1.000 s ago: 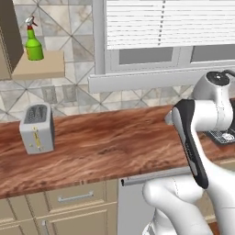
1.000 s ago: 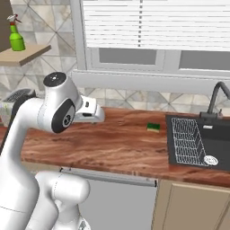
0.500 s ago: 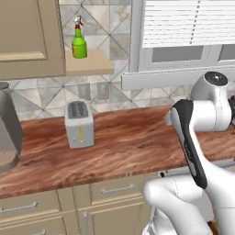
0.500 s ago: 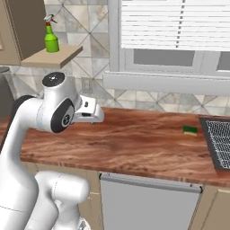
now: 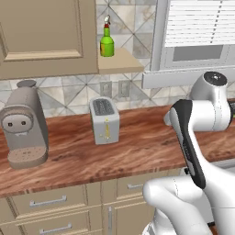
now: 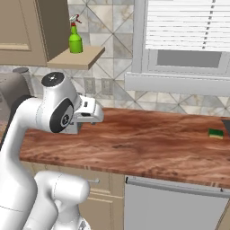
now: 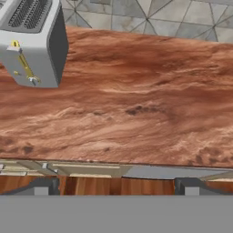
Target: Locate and retrieve the sponge and spray from the cabinet. Place them next to the sink.
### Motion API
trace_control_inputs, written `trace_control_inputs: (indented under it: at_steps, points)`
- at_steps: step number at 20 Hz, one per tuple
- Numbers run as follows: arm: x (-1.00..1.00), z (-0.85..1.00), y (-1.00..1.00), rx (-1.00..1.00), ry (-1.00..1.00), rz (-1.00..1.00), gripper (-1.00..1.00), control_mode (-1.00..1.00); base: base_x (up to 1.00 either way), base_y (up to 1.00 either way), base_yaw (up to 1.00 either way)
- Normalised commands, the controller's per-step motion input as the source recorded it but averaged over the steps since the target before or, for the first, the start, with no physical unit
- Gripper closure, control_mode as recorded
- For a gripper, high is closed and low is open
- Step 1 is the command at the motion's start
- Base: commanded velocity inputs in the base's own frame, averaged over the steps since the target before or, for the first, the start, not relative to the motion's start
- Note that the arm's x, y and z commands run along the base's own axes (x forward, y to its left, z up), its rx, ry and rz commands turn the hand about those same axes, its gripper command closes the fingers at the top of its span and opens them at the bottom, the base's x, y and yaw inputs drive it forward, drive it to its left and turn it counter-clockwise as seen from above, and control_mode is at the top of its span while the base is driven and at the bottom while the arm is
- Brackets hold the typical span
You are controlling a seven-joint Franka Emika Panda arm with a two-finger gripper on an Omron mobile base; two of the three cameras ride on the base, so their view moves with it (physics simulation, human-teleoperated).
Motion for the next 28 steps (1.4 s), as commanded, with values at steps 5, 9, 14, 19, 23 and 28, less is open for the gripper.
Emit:
trace_control_inputs:
  at_steps: [5, 9, 14, 19, 23, 28]
  points:
    - [0.00, 0.00, 0.00, 0.00, 0.00, 0.00, -1.00, 1.00, 0.32, 0.33, 0.00]
    - [0.00, 0.00, 0.00, 0.00, 0.00, 0.00, -1.00, 1.00, 0.36, 0.22, 0.00]
    - [0.00, 0.00, 0.00, 0.00, 0.00, 0.00, -1.00, 1.00, 0.30, 0.07, 0.01]
    - [0.00, 0.00, 0.00, 0.00, 0.00, 0.00, -1.00, 1.00, 0.31, 0.16, 0.00]
    - [0.00, 0.00, 0.00, 0.00, 0.00, 0.00, -1.00, 1.00, 0.36, 0.24, 0.00]
    - [0.00, 0.00, 0.00, 0.00, 0.00, 0.00, -1.00, 1.00, 0.24, 0.06, 0.00]
